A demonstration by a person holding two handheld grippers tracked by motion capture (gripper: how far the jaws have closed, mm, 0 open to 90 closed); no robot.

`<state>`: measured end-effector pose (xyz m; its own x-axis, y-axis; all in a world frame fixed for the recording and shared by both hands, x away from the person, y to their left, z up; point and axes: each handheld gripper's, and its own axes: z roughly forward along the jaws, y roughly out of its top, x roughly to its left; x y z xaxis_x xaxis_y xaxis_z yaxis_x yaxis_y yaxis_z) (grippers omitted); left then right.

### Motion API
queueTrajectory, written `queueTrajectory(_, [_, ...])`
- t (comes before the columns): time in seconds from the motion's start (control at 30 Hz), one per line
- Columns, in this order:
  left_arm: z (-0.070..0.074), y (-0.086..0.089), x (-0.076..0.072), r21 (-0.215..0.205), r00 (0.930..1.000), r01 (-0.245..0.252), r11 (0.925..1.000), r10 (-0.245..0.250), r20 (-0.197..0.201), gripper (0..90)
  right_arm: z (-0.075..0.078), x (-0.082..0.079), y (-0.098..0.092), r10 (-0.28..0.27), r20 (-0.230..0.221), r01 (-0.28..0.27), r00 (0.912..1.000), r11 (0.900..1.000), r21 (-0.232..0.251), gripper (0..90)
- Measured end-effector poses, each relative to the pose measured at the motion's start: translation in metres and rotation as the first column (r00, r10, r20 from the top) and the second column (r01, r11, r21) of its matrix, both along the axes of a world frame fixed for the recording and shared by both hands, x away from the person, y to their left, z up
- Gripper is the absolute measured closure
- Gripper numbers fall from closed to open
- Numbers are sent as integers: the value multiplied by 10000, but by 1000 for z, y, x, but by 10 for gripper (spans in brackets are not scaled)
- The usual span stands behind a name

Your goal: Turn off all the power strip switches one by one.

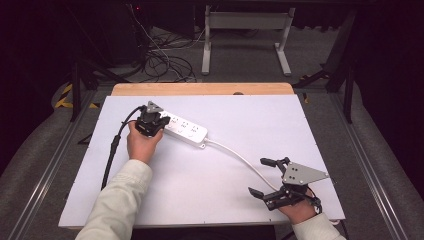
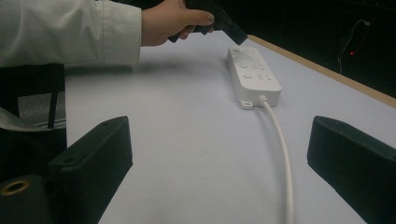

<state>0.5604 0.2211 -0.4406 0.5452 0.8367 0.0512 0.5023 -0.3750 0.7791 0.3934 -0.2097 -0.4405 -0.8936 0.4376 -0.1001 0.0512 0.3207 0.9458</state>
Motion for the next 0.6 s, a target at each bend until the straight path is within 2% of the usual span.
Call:
queueTrajectory(0.03, [1,-1,-2,-122,10000,34,9999,-34,-23,900,0,0,0,-12,3,12,10000,10000,-14,71])
queueTrajectory(0.1, [3,-4,-4,-21,9998,194,9998,-193,55,900,0,-1,0,3,28,-3,10000,10000,1,71])
queueTrajectory(0.27, [-1,-19,-7,-85,9984,544,9985,-545,-141,900,1,-1,0,24,45,-24,10000,10000,15,71])
queueTrajectory(0.43, [-10,-26,-6,-79,9965,663,9978,-666,-501,900,1,-1,0,15,35,-15,10000,10000,32,71])
queueTrajectory(0.5, [-13,-27,-6,142,9964,647,9978,-638,-559,900,1,-1,0,19,40,-19,10000,10000,38,71])
queueTrajectory(0.6, [-15,-29,-7,-79,9961,623,9980,-627,-625,900,1,-1,0,42,36,-42,10000,10000,35,72])
